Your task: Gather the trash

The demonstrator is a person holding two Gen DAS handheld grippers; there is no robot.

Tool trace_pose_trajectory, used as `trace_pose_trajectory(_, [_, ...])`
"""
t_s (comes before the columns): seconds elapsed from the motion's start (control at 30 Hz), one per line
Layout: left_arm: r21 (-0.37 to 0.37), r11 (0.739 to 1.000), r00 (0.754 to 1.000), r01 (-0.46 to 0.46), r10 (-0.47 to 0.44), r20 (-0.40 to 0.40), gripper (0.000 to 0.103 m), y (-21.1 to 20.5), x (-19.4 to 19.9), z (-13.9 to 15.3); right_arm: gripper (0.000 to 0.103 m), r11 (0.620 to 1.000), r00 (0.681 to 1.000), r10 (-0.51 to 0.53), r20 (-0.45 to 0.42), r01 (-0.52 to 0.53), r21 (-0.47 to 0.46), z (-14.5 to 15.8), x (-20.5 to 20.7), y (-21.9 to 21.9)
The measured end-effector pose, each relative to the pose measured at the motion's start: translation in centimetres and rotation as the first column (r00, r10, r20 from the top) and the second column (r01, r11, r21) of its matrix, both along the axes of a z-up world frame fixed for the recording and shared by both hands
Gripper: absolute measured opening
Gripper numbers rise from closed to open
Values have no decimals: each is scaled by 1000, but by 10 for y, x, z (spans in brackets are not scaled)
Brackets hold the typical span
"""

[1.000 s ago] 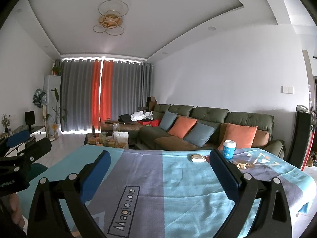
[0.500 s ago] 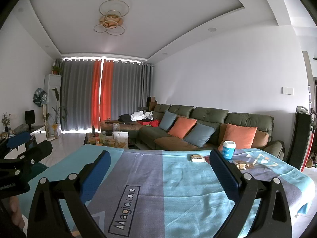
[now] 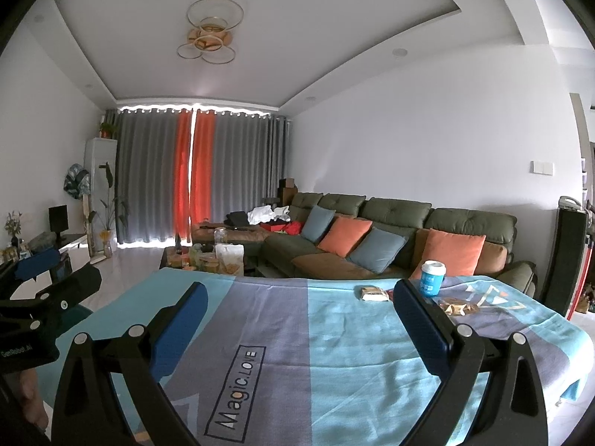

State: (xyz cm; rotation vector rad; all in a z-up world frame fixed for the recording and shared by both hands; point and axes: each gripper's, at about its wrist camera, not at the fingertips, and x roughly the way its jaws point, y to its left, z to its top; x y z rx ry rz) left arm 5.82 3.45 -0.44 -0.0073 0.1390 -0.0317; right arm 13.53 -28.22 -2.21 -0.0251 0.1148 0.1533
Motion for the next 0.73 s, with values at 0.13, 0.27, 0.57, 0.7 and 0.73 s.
trace_pose_trajectory(0.13, [-7,1000,1000,4,-4,-7,98,1,1,0,96,1000,1000,5,-9,-5,0,1,3,-3])
trace_pose_trajectory(0.27, [-30,999,1000,13,-13,-22,98,6,3,-2,96,1000,1000,8,-13,-8,4,1,6,-3])
trace_pose_trajectory(0.57, [22,1000,999,-10,10,-38,98,0,10,-4,96,1000,1000,-2,-29,2,10,-2,15,-7])
trace_pose_trajectory(0.7, [34,999,997,-13,15,-70,98,3,22,-6,96,1000,999,-16,-45,16,-4,-3,29,-17])
trace_pose_trajectory(0.73, [39,999,997,-13,15,-71,98,5,26,-5,96,1000,999,-19,-48,19,-12,-2,34,-21])
